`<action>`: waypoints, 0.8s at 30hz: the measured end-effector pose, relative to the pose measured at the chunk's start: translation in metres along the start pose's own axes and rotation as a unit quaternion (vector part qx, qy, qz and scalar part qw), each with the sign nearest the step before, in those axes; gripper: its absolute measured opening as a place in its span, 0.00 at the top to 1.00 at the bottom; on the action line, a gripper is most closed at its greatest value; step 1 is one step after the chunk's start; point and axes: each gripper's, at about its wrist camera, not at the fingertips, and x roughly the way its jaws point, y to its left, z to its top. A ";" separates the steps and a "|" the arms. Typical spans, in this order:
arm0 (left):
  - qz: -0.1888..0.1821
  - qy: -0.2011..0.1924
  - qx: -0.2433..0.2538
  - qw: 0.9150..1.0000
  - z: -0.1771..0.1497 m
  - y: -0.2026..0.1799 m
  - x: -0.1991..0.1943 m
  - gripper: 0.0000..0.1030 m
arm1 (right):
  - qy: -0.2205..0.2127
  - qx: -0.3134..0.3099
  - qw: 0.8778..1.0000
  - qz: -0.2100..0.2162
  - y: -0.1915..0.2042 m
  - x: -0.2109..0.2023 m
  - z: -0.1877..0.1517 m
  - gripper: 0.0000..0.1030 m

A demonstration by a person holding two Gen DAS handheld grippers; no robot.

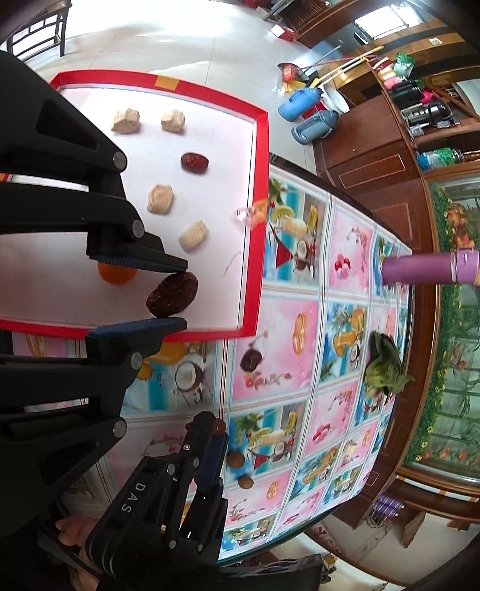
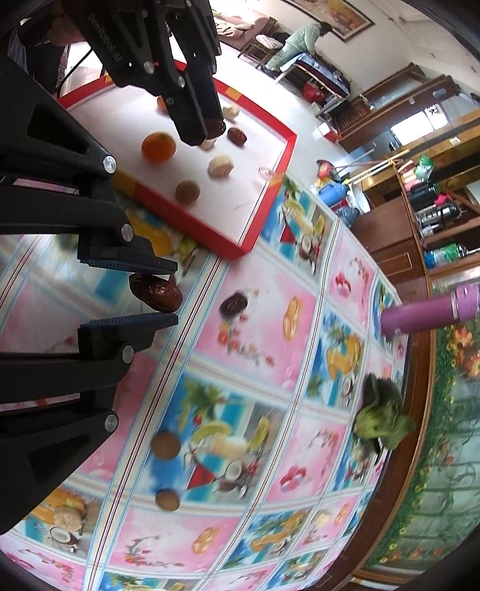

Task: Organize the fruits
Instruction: 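Carry both red dates to the white tray and open both tools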

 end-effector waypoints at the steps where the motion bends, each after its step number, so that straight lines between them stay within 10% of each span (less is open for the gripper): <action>1: 0.002 0.000 -0.004 1.000 0.000 0.004 0.000 0.74 | 0.000 -0.003 1.000 0.002 0.003 0.002 0.001 0.81; 24: 0.029 0.003 -0.048 0.998 -0.003 0.049 0.006 0.74 | 0.000 -0.030 0.999 0.024 0.034 0.010 0.031 0.81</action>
